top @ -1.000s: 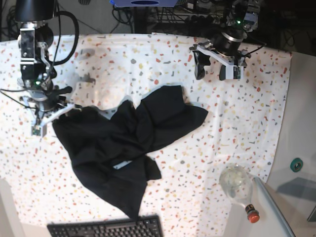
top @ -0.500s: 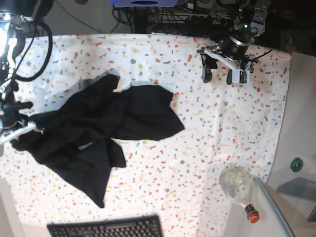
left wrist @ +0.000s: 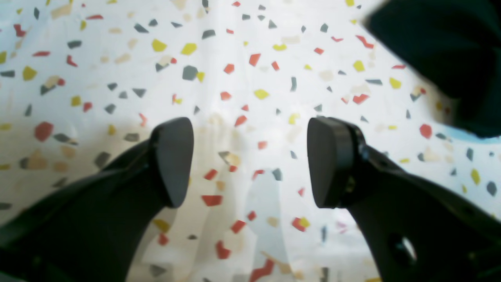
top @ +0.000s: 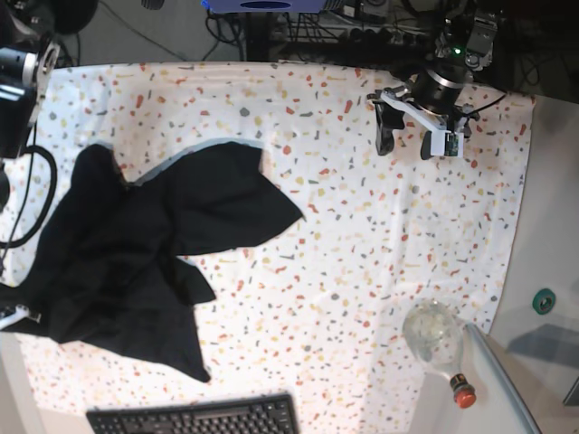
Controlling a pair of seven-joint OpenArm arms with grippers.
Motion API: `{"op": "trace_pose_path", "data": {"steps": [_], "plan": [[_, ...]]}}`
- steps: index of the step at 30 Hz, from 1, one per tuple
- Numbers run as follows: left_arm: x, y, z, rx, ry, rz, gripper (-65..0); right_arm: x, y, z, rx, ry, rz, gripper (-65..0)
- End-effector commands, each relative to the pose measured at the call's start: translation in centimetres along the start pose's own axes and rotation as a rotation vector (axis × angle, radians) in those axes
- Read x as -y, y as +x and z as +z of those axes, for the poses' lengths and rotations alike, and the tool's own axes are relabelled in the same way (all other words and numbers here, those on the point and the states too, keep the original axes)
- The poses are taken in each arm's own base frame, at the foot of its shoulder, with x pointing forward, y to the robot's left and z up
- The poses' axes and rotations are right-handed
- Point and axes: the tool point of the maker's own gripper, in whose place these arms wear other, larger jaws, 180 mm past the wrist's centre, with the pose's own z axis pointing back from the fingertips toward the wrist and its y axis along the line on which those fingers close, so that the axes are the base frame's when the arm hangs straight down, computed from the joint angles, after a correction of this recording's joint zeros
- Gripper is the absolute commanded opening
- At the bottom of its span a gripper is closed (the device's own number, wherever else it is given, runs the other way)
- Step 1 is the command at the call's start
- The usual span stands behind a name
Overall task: Layout the t-shirt on the table in an organized manner, then fold the t-shirt properly
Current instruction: 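Drag the grasped shirt with the right gripper away from the left arm, then grasp another part of the shirt with the right gripper and pull it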
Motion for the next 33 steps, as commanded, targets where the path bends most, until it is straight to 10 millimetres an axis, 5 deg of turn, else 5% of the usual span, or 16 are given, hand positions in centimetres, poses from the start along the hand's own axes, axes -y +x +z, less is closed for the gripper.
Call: {"op": "trace_pose_path", "data": {"steps": [1, 4, 6, 8, 11, 16, 24, 28, 33], "plan": [[-0.1, 1.2, 0.1, 0.039, -0.004, -0.013, -21.7, 0.9, 1.8, -0.7, 0.026, -0.031, -0.002, -65.0], [-0.1, 1.2, 0.1, 0.039, -0.005, -0.011, -21.7, 2.1, 0.9, -2.9, -0.049, -0.093, 0.049, -60.8], [-0.1, 1.2, 0.1, 0.037, -0.004, -0.011, -21.7, 2.7, 1.5, -2.8, -0.037, -0.110, 0.060, -39.6], [-0.1, 1.2, 0.1, 0.039, -0.004, -0.014, -21.7, 3.0, 3.3, -1.7, 0.029, -0.118, 0.055, -22.7], [-0.1, 1.4, 0.0, 0.043, -0.004, -0.016, -21.7, 4.0, 4.2, 2.1, 0.151, -0.139, 0.025, -19.7], [-0.2, 1.7, -0.1, 0.052, -0.003, -0.017, -21.7, -3.4, -1.4, 9.2, 0.131, 0.053, 0.094, -20.3], [-4.8, 4.0, 0.3, 0.109, 0.116, 0.003, -21.7, -16.5, -13.4, 14.6, -0.095, 0.417, 0.245, -20.4], [-6.6, 4.7, 0.8, 0.127, 0.160, 0.006, -21.7, -21.0, -15.6, 15.9, -0.126, 0.528, 0.318, -20.4], [-8.8, 5.0, 1.7, 0.139, 0.220, 0.013, -21.7, -27.6, -16.0, 17.4, -0.035, 0.679, 0.475, -20.4]]}}
